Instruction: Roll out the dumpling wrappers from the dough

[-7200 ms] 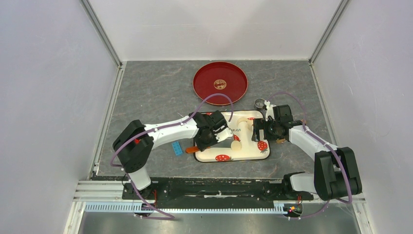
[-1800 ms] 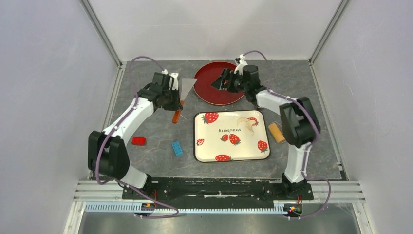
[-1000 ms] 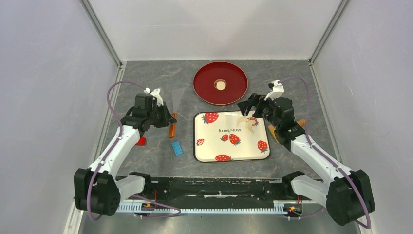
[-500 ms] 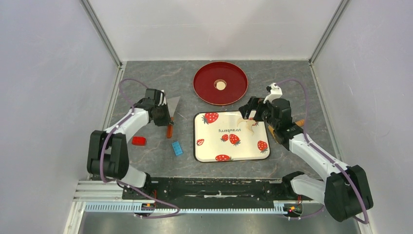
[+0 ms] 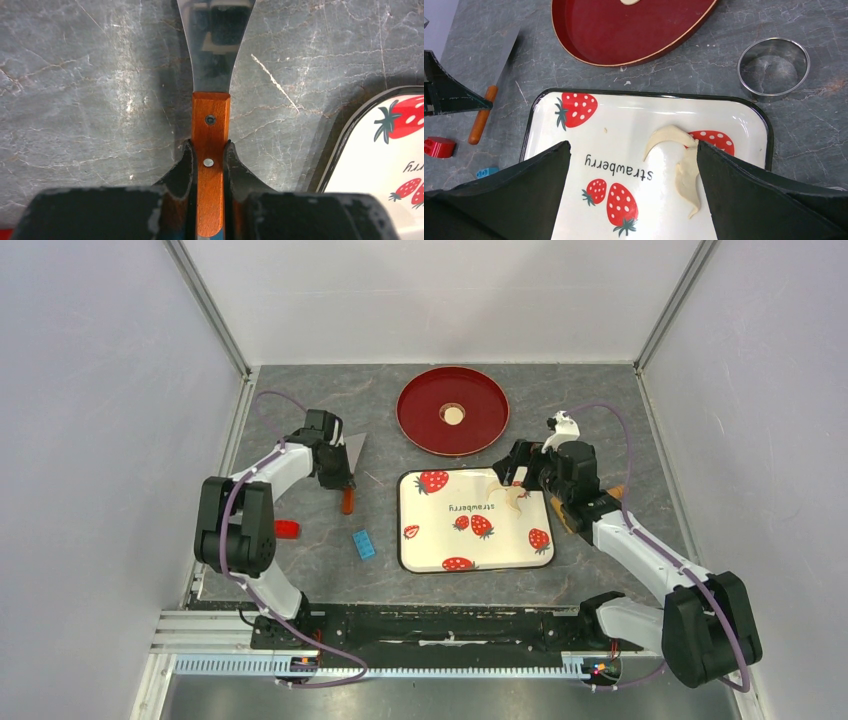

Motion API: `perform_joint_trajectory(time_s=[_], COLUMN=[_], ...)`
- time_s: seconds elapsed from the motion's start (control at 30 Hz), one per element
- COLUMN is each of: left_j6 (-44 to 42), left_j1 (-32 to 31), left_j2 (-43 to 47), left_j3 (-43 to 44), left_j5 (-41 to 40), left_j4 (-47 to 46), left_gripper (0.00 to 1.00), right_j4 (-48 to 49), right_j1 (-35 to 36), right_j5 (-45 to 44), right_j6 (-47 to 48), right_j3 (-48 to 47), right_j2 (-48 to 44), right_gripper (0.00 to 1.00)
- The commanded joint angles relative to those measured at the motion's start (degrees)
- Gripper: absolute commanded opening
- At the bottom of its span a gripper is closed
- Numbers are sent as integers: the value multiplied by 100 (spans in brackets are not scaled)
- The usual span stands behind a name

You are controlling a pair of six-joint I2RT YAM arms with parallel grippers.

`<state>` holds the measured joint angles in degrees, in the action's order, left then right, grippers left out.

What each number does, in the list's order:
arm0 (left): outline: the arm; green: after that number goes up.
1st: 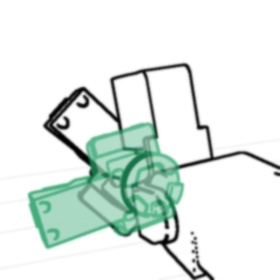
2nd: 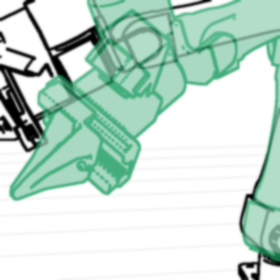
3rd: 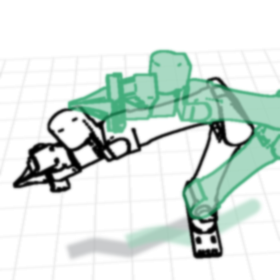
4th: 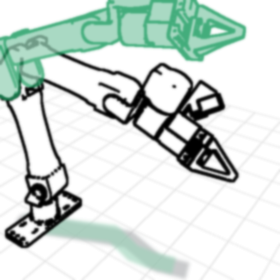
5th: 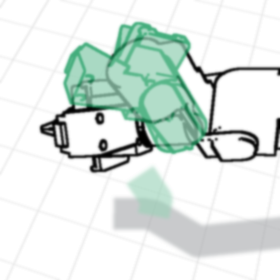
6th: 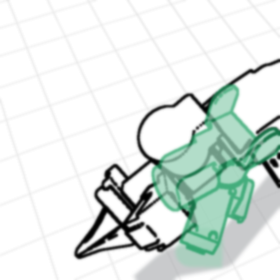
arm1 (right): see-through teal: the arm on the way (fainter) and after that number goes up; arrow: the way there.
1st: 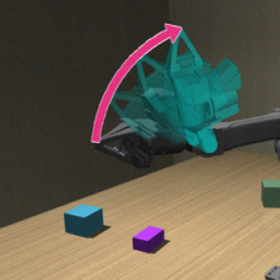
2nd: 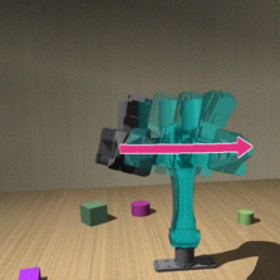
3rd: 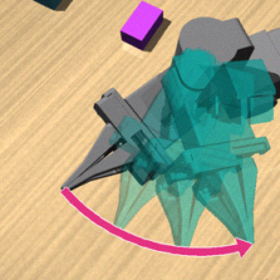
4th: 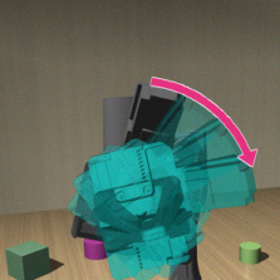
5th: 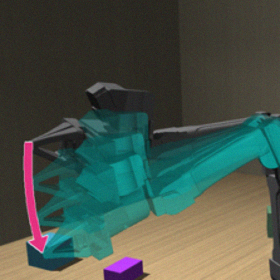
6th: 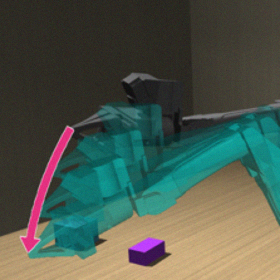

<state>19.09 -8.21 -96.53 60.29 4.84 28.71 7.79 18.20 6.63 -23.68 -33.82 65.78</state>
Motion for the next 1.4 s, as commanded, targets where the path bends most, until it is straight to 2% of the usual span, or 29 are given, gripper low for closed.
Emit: perform_joint_trajectory(time_s=[0.0, 0.03, 0.1, 0.13, 0.17, 0.3, 0.53, 0.67, 0.8, 0.9, 1.13, 1.23, 1.37], left_j6=[-170, -198, -213, -226, -230, -65, 538, 617, 435, 295, 72, -60, -121], left_j1=[73, 82, 106, 115, 126, 245, 781, 975, 979, 979, 981, 974, 976], left_j2=[-209, -234, -219, -159, -80, 342, 1051, 1665, 2393, 3126, 4576, 4826, 4698], left_j3=[363, 378, 357, 316, 242, -68, -667, -1067, -1331, -1623, -2368, -2707, -2872], left_j5=[60, 141, 293, 408, 554, 1133, 2636, 2983, 2800, 2377, 549, 221, 70], left_j4=[287, 309, 296, 236, 152, -278, -1297, -1807, -1871, -1825, -1779, -2004, -2276], left_gripper=[9, 15, 42, 70, 71, 73, 75, 75, 75, 76, 76, 77, 77], right_j4=[-24, -32, -40, -49, -52, -84, -112, -145, -253, -321, -631, -507, -463], right_j1=[-35, -35, -36, -40, -37, -37, -44, -52, -75, -97, -115, -119, -116], right_j5=[117, 131, 150, 158, 161, 169, 188, 183, 154, 113, -345, -613, -1089], right_j6=[106, 107, 94, 100, 101, 116, 122, 157, 219, 264, 520, 648, 888], right_j3=[-96, -105, -107, -107, -107, -116, -117, -122, -150, -160, -220, -29, 174], right_j2=[49, 49, 49, 50, 54, 52, 78, 77, 48, 0, -295, -628, -963], right_gripper=[98, 98, 98, 98, 98, 98, 98, 98, 98, 98, 98, 98, 98])
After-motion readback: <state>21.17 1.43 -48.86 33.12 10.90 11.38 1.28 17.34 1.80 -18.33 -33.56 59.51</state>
